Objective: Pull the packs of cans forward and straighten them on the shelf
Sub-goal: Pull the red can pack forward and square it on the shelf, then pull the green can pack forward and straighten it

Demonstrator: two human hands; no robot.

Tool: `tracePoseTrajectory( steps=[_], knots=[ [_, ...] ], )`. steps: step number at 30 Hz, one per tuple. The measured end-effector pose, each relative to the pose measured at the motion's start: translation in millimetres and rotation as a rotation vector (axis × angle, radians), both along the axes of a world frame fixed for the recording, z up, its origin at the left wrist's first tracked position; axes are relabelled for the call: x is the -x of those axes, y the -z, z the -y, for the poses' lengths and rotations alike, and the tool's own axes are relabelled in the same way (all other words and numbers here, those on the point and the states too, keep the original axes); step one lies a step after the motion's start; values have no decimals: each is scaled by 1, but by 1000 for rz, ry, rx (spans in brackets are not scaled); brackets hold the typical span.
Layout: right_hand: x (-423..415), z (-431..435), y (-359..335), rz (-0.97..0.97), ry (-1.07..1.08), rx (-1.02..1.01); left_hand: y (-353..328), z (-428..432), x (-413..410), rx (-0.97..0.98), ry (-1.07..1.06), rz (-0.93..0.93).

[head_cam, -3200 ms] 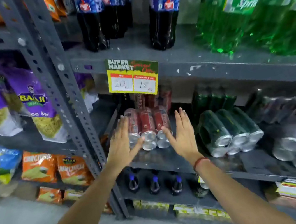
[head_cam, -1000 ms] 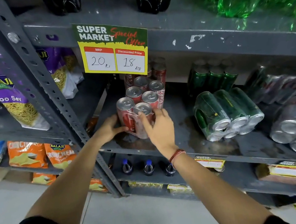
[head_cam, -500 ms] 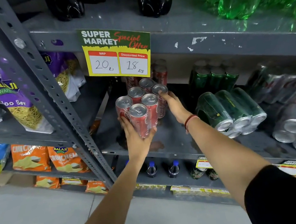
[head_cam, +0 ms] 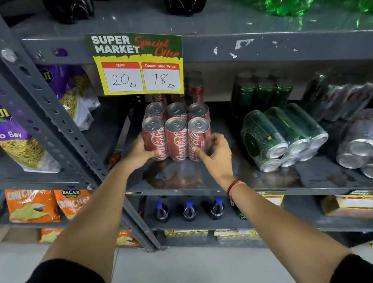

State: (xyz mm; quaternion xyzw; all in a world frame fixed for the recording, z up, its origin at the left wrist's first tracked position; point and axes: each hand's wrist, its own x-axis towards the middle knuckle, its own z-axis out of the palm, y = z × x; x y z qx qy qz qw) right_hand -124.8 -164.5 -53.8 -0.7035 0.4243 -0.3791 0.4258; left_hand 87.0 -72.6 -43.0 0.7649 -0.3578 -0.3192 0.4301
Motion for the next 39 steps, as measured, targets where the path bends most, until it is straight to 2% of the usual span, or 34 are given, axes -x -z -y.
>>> tracePoseTrajectory(
  steps=[4,6,8,14,17,21,24,26,28,33,39],
  knots=[
    [1,6,4,-16,-26,-88,2,-4,1,32,-74,-22],
    [1,10,7,-98,-93,-143,6,-5,10,33,-116,-71],
    [0,13,10,-197,-129,-125,13,-4,15,51,-122,-105],
    [-1,9,0,-195,-168,-137,31,-1,7,29,-75,-48],
    [3,11,-6,-247,-189,-94,35,-2,15,43,-162,-21],
    [26,25,-29,-323,-100,105,31,-7,62,229,-516,54],
    [60,45,-56,-263,-12,223,-1,1,125,440,-715,136],
    [88,62,-74,-213,75,267,-25,12,171,573,-707,140],
    [116,81,-88,-193,164,266,-38,29,209,630,-595,123],
    [178,130,-100,-282,334,203,-55,86,265,518,-231,43],
    [205,163,-84,-355,247,-91,-57,155,258,71,-185,-63]
  ],
)
